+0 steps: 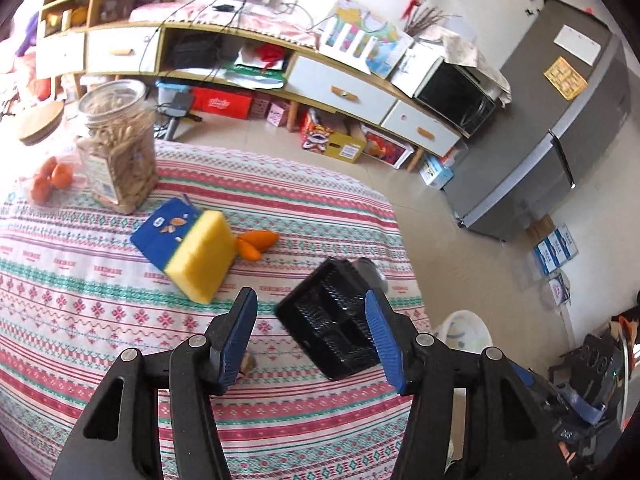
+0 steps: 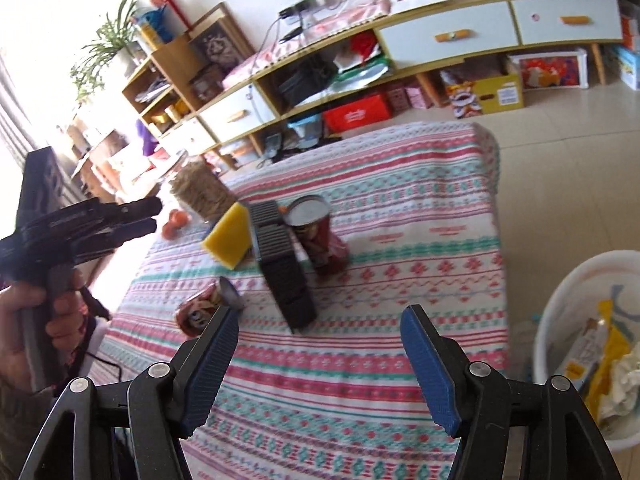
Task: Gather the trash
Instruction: 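Grasp the yellow sponge with the left tool while the right tool grasps the orange peel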
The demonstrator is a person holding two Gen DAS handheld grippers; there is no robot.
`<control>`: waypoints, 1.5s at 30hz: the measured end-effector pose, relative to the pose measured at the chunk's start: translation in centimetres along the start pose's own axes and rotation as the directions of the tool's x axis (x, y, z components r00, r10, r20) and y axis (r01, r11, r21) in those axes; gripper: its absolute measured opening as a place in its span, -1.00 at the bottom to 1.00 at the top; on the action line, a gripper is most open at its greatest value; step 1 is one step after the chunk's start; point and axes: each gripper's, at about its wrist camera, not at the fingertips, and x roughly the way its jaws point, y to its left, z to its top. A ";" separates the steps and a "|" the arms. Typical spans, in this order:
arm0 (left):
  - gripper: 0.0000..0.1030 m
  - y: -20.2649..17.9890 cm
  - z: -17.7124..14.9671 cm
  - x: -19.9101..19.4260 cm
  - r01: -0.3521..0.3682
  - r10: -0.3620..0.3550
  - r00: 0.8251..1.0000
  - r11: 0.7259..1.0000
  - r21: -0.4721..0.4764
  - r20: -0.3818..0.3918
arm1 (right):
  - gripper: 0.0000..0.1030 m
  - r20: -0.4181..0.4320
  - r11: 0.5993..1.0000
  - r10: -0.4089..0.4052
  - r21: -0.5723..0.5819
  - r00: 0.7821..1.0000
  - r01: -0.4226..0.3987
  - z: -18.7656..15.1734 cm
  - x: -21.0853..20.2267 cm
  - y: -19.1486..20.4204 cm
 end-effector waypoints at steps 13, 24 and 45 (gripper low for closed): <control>0.15 6.8 2.7 3.3 -0.102 0.099 0.994 0.992 -0.079 -0.040 | 0.48 -0.017 1.000 -0.003 -0.007 1.000 0.003 1.7 3.3 3.0; 0.14 10.5 4.5 8.4 -0.142 0.128 0.983 0.985 -0.098 -0.133 | 0.47 -0.055 0.997 0.079 0.006 0.995 -0.079 6.6 9.2 9.6; -0.43 13.3 4.3 5.5 -0.037 0.011 0.995 0.965 -0.258 -0.102 | 0.27 -0.183 0.979 -0.192 0.029 0.964 0.201 10.3 26.6 11.8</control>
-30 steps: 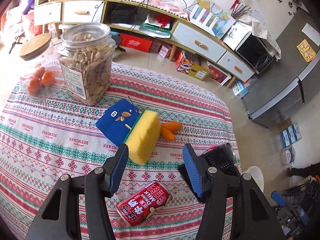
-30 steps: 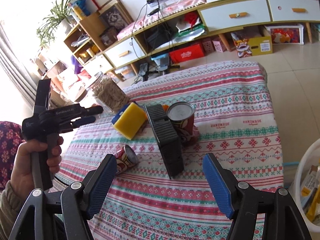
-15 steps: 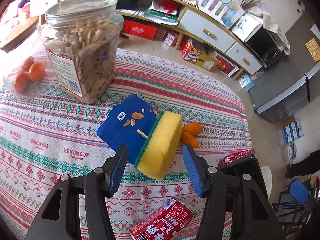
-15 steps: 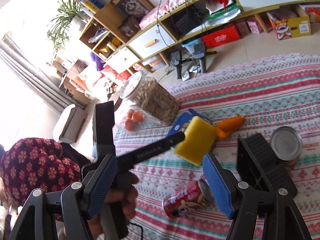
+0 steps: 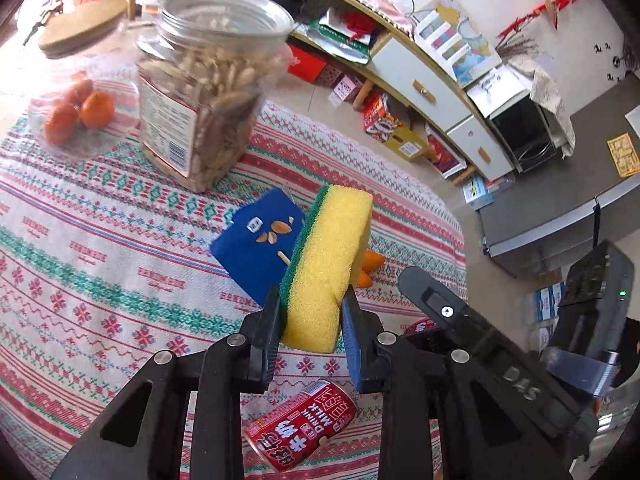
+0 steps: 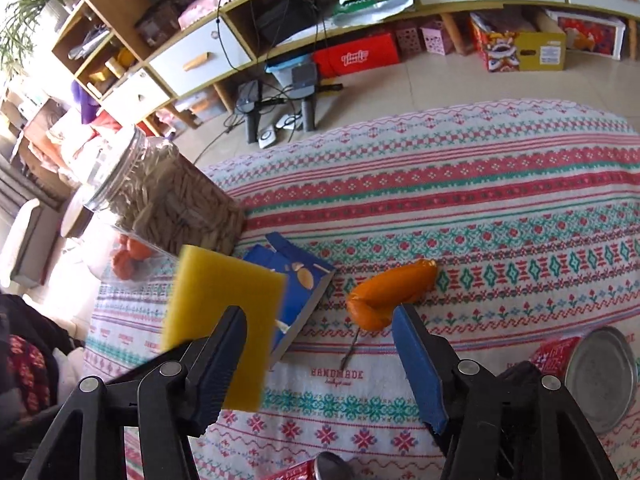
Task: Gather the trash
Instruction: 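Grasp the yellow sponge with the left tool while the right tool grasps the orange peel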
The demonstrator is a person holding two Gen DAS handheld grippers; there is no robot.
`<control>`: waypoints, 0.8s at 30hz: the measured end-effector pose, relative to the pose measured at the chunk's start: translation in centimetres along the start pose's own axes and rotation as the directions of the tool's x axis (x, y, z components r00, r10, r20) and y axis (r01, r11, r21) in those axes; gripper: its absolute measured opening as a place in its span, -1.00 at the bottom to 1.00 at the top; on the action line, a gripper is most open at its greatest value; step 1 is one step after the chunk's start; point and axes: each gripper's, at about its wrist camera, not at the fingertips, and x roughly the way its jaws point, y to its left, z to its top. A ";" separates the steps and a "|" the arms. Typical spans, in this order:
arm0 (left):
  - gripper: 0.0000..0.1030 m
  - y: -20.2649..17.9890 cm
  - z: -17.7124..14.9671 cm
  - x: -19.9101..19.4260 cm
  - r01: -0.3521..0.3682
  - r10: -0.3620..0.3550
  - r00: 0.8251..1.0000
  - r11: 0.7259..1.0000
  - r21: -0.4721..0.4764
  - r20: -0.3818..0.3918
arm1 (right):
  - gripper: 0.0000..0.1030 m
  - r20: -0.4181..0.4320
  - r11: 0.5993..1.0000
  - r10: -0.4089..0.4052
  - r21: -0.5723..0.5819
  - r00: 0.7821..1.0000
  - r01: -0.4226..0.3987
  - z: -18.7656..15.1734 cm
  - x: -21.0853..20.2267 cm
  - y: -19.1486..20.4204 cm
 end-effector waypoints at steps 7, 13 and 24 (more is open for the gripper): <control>-0.43 4.2 0.2 -2.5 0.042 -0.038 0.999 0.990 -0.131 0.032 | 0.15 0.082 0.933 -0.224 -0.270 0.971 0.238 -1.1 3.0 4.3; -0.43 5.0 0.1 -3.3 0.044 -0.039 0.998 0.990 -0.136 0.040 | 0.00 0.011 0.880 -0.365 -0.323 0.931 0.349 -0.7 7.6 4.1; -0.43 4.4 0.4 -3.3 0.042 -0.037 0.998 0.992 -0.119 0.046 | -0.64 -0.049 0.901 -0.330 -0.314 0.943 0.299 -2.3 9.9 1.3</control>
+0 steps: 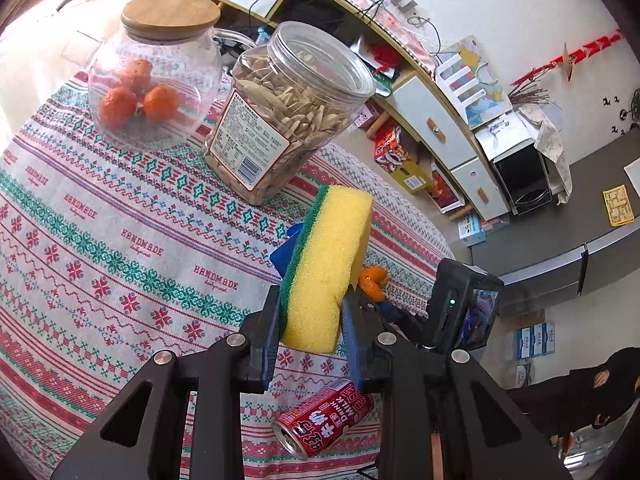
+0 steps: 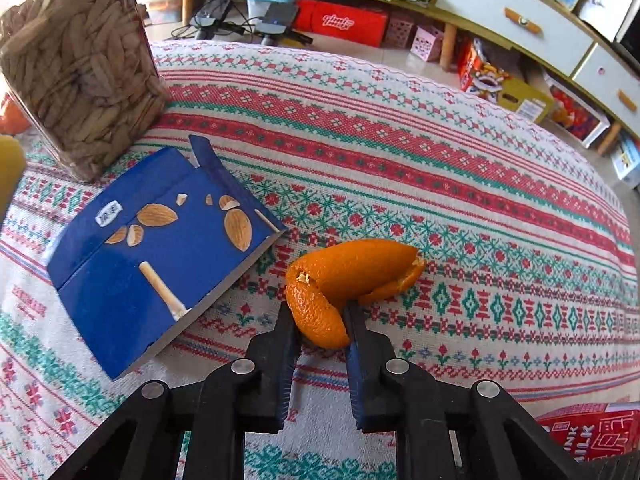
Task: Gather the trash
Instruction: 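Grasp the yellow sponge with the left tool while the right tool grasps the orange peel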
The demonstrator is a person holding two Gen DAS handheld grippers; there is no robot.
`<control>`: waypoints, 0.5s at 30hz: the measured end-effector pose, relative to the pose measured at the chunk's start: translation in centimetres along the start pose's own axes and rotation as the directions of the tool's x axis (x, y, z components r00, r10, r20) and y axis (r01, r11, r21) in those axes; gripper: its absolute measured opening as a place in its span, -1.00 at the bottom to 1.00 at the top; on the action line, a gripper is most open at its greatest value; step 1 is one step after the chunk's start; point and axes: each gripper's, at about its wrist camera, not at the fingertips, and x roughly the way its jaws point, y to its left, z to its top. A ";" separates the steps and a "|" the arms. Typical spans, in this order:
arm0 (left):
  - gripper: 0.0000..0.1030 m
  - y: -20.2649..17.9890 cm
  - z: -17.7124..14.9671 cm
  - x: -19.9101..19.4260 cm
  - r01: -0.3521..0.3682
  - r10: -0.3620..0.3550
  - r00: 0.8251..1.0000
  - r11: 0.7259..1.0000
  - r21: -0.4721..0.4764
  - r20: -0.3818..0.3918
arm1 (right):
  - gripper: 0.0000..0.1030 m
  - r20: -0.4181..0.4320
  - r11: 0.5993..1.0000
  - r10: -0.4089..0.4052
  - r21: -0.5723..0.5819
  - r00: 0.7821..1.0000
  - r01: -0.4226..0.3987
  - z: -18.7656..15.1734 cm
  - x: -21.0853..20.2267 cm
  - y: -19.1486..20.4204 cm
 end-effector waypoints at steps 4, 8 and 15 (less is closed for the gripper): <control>-0.43 -0.1 0.0 -0.2 0.003 -0.003 1.000 1.000 0.002 0.008 | -0.69 0.074 0.992 0.117 0.028 0.990 -0.120 -0.8 -2.6 -0.6; -0.43 -0.3 -0.2 -0.6 0.005 -0.005 1.000 1.000 0.006 0.019 | -0.69 0.162 0.967 0.244 0.040 0.956 -0.253 -1.6 -5.9 -2.0; -0.43 -1.6 -0.8 -1.4 0.003 -0.005 0.999 0.999 0.044 0.039 | -0.69 0.233 0.891 0.438 0.016 0.868 -0.453 -4.2 -11.8 -2.9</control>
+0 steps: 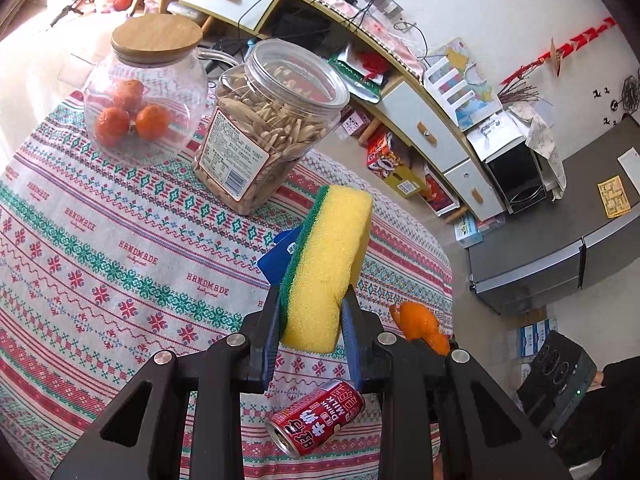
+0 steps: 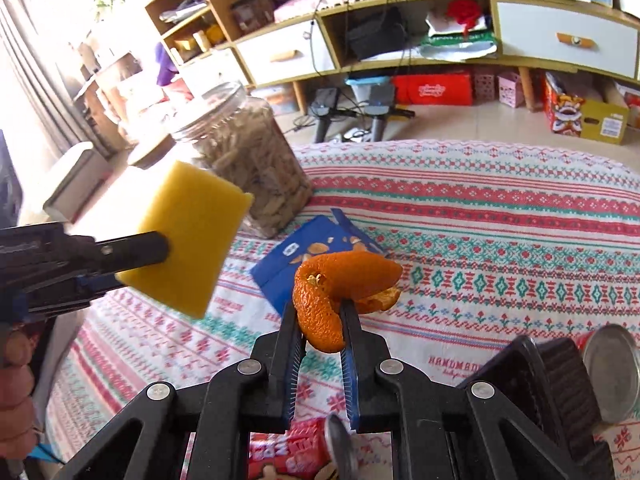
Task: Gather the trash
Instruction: 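Grasp the yellow sponge with the left tool while the right tool grasps the orange peel, then carry the sponge and orange peel over the bucket and open both tools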
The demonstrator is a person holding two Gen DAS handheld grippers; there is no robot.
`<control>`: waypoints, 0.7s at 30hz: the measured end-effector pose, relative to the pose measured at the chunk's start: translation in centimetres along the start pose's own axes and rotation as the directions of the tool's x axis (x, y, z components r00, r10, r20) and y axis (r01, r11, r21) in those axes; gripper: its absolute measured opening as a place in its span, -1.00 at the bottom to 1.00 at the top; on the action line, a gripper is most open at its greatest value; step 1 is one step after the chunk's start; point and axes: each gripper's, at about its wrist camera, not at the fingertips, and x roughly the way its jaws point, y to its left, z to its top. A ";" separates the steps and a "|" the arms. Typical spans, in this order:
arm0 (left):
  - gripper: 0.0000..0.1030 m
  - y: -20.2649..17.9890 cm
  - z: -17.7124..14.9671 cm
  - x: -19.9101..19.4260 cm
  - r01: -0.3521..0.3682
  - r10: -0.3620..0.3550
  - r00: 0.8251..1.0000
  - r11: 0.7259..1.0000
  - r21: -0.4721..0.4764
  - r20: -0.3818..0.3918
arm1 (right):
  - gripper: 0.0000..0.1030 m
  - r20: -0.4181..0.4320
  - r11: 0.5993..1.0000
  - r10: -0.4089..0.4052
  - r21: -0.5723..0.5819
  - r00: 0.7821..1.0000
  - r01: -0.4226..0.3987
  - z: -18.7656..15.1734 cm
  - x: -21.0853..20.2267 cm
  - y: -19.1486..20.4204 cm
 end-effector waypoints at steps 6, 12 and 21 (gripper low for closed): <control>-0.43 -2.5 -1.3 -1.0 0.001 -0.002 1.000 0.998 0.066 0.014 | -0.69 0.011 0.997 0.073 -0.038 0.997 -0.073 -2.5 -5.2 1.6; -0.43 -5.9 -3.5 -2.0 0.027 -0.032 0.999 0.990 0.139 0.035 | -0.69 0.037 0.995 0.066 -0.078 0.997 -0.063 -4.7 -10.5 1.1; -0.43 -10.8 -7.0 -2.7 0.065 -0.076 0.996 0.967 0.245 0.035 | -0.68 0.085 0.998 0.012 -0.062 0.996 -0.007 -7.4 -16.5 -3.6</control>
